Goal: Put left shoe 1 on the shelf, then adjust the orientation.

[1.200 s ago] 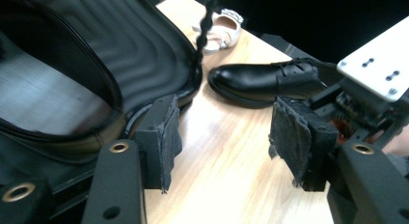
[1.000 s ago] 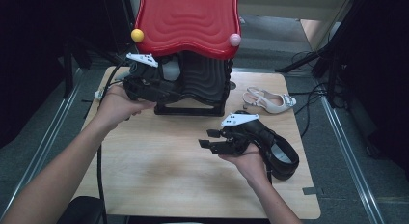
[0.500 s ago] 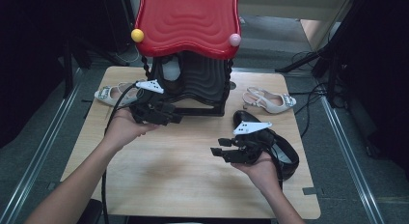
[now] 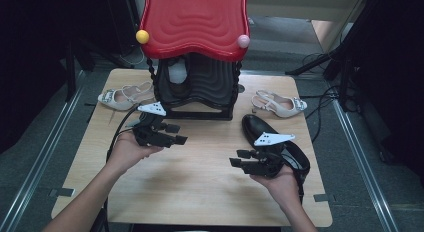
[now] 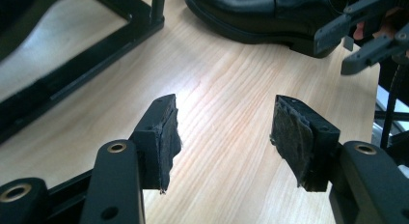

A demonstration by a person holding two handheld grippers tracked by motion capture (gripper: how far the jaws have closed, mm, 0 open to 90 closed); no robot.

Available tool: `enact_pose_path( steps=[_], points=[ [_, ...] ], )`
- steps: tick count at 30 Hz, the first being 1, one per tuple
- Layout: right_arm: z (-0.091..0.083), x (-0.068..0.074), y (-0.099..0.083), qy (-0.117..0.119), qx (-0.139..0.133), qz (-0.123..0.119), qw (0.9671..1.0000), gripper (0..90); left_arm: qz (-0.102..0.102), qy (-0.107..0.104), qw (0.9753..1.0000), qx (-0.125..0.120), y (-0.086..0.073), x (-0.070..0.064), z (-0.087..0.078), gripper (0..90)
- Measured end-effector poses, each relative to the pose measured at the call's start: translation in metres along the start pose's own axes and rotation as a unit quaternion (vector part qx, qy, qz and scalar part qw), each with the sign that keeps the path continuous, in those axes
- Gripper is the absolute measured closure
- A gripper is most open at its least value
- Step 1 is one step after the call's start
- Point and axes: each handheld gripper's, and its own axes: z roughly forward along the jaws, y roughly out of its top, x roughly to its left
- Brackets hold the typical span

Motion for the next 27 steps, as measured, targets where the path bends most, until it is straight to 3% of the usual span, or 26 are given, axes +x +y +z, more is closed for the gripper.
enact_pose_path(
  steps=[6,10,17,27],
  points=[
    [-0.009,-0.008,-0.005,0.0,-0.011,0.021,0.9997,56.4,-0.009,-0.006,0.9999,0.006,-0.013,-0.001,0.007,42.8],
    [-0.01,-0.01,-0.006,-0.006,-0.003,0.02,0.9998,56.2,0.0,-0.005,0.9998,0.018,-0.019,-0.005,0.014,42.9],
    [-0.017,-0.014,-0.007,-0.017,-0.003,0.015,0.9997,55.9,0.001,-0.009,0.9998,0.02,-0.022,-0.006,0.017,42.8],
    [-0.04,-0.029,-0.016,-0.049,-0.003,0.031,0.9983,55.4,-0.008,-0.01,0.9998,0.016,-0.022,-0.003,0.016,42.9]
  ],
)
